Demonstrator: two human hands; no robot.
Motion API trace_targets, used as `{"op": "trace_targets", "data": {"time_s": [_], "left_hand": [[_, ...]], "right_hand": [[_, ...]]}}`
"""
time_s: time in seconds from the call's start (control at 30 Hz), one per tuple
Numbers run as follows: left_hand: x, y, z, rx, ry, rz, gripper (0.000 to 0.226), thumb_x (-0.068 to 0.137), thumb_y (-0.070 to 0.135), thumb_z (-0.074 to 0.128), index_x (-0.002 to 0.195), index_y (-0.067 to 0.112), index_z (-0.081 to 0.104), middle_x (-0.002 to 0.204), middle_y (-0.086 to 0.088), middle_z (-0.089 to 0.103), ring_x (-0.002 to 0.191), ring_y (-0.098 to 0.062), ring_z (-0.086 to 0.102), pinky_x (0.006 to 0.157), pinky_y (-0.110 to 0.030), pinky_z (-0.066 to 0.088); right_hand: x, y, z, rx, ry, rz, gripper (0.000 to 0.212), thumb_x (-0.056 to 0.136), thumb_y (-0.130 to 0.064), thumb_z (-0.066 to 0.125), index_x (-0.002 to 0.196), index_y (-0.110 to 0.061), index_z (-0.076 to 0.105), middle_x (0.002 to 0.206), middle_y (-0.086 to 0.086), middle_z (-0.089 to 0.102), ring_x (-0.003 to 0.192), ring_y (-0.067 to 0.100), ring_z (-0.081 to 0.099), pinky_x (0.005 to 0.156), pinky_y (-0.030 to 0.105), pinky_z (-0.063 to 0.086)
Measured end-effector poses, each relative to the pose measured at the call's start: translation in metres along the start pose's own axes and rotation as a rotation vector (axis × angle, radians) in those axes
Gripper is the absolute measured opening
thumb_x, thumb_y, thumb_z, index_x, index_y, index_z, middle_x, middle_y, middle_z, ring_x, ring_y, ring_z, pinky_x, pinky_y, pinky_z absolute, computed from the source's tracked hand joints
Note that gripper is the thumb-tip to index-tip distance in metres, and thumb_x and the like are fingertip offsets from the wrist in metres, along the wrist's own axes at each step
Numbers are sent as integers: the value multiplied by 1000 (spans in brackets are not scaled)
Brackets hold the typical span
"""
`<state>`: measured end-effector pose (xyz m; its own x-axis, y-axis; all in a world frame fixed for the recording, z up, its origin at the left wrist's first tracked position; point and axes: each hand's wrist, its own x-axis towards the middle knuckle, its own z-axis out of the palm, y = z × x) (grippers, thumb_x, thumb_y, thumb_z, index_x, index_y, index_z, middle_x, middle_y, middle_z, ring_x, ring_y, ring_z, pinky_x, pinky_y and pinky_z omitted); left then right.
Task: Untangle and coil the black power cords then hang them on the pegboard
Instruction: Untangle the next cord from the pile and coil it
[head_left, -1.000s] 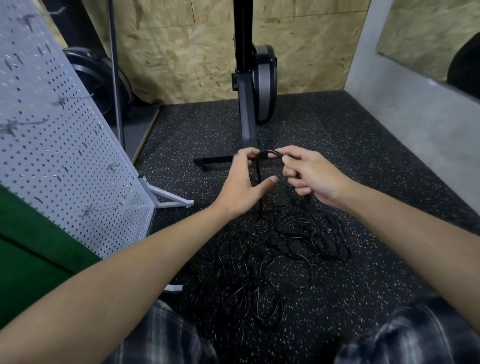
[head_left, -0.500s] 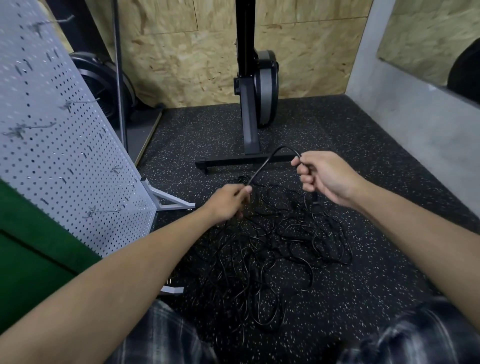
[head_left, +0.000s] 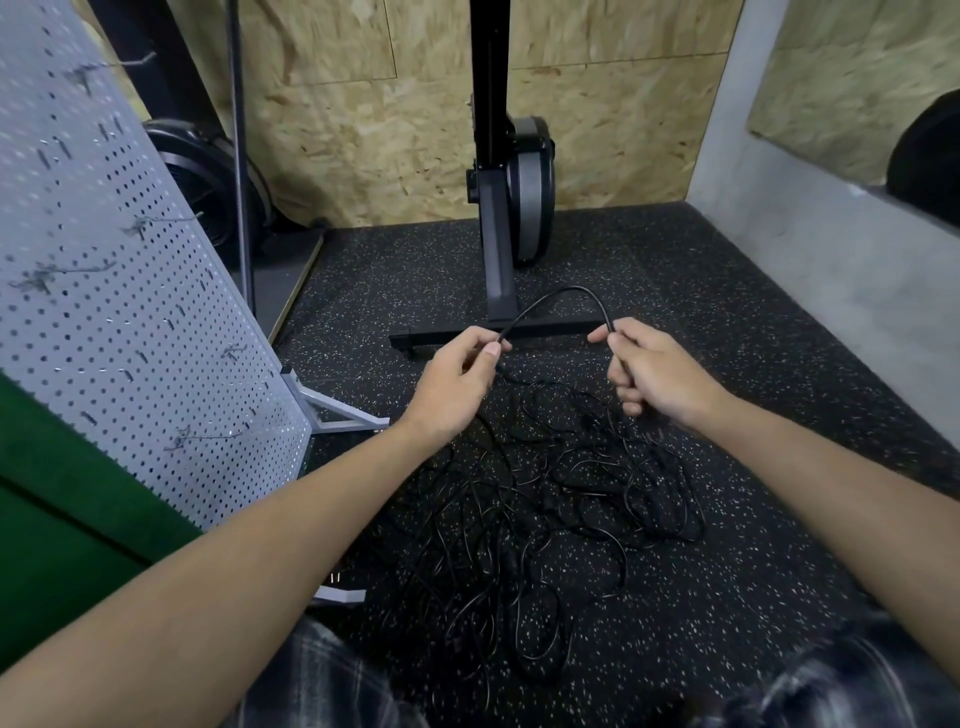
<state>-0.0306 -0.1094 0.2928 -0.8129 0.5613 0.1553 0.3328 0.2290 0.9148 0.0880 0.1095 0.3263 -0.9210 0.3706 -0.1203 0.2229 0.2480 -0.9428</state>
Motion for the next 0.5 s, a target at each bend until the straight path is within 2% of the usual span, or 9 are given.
{"op": "trace_targets", "data": {"time_s": [0.07, 0.13, 0.2, 0.27, 0.33, 0.4, 0.5], "left_hand": [[-3, 10, 7, -28, -82, 28, 16, 110, 25, 50, 109, 25, 66, 71, 6, 57, 60, -13, 51, 58, -30, 44], [-6, 18, 13, -17, -173, 64, 13, 109, 24, 54, 108, 23, 66, 72, 0, 62, 57, -18, 55, 53, -28, 45], [-7, 19, 19, 18, -223, 93, 10, 107, 26, 59, 106, 21, 68, 72, -2, 67, 54, -18, 55, 54, -24, 44], [-7, 18, 22, 40, -244, 114, 9, 104, 27, 64, 102, 21, 71, 74, -5, 71, 53, -19, 56, 56, -24, 44], [-7, 19, 25, 34, -239, 118, 9, 101, 28, 69, 98, 21, 74, 76, -4, 74, 51, -19, 56, 56, -25, 46], [-6, 20, 25, 44, -239, 99, 10, 99, 28, 73, 95, 20, 76, 77, -3, 76, 50, -18, 57, 55, -27, 48], [-10, 21, 30, 54, -292, 50, 15, 96, 28, 76, 88, 16, 74, 77, -3, 78, 49, -17, 58, 49, -25, 46]], "right_hand": [[-5, -4, 8, 102, -44, 26, 27, 113, -12, 35, 113, -8, 62, 74, 9, 59, 63, 19, 56, 57, 32, 56], [-7, -7, 14, 246, -50, 60, 27, 112, -6, 36, 109, -1, 63, 85, 14, 64, 69, 21, 61, 65, 32, 60], [-5, -7, 19, 327, -58, 83, 27, 112, -10, 38, 109, -2, 63, 82, 11, 62, 60, 15, 52, 57, 28, 50], [-3, -7, 24, 355, -96, 97, 30, 112, -31, 41, 114, -7, 59, 74, 3, 54, 54, 11, 38, 50, 25, 33], [-3, -6, 29, 298, -114, 80, 42, 107, -51, 48, 123, -12, 54, 75, -1, 50, 54, 8, 35, 49, 23, 28], [-5, -5, 34, 204, -104, 54, 46, 103, -54, 54, 128, -15, 51, 81, -1, 49, 55, 5, 35, 48, 22, 29], [-5, -5, 39, 153, -103, 29, 34, 108, -44, 49, 122, -14, 56, 90, 2, 53, 57, 6, 40, 48, 22, 32]]}}
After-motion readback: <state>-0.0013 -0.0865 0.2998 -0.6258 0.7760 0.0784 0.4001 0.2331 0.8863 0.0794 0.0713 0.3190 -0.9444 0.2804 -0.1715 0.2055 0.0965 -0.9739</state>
